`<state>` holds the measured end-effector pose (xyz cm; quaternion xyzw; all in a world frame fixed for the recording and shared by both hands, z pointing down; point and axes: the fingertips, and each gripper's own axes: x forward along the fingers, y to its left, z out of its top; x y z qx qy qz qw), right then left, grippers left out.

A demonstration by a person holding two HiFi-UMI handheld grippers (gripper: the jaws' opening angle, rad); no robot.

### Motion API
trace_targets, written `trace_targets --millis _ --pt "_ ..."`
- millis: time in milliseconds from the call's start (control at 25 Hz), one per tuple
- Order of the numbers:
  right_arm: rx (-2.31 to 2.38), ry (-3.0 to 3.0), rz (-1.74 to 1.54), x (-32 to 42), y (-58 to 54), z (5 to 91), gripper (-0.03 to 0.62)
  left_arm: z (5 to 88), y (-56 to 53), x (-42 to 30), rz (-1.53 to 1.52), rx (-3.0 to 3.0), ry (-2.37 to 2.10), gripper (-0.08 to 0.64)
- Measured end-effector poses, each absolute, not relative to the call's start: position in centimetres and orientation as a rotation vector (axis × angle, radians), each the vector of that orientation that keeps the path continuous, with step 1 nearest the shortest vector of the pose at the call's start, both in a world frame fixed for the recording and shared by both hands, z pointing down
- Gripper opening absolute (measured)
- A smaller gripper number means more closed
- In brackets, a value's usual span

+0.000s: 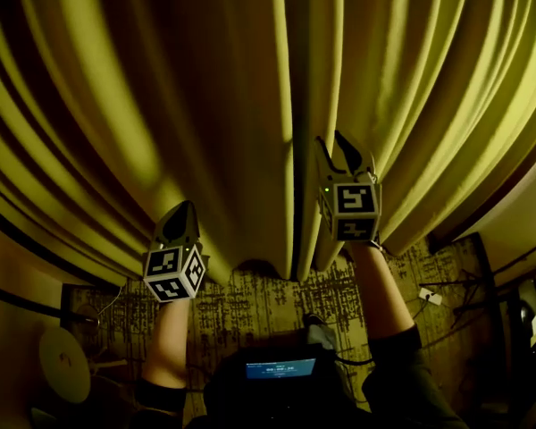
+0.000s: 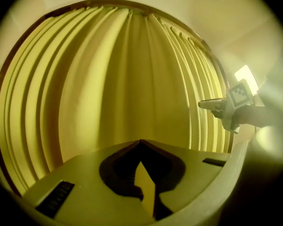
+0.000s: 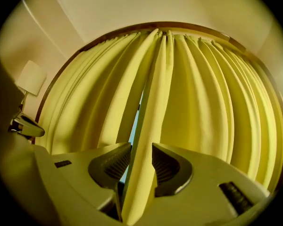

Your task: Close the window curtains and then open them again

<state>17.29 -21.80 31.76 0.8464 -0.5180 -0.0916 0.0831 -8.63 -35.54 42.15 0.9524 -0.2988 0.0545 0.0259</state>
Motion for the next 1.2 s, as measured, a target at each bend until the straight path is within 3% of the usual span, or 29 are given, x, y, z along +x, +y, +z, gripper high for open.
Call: trace_targets --millis 320,520,1200 --pt "2.450 -1.577 0.040 17.4 -18.5 43.8 0.145 46.0 -33.8 -9.4 0.253 2.907 -0.950 0.005" --pt "2.463 -1.620 0.196 16.3 -17.7 48.5 0.017 47.0 -34.1 -11.1 0.273 2.877 -0.992 0.005" --pt "2.370 -1.609 0.439 7.2 -16.9 55.2 0.014 50.0 -35.0 -19.4 0.411 2.868 -0.953 0.005"
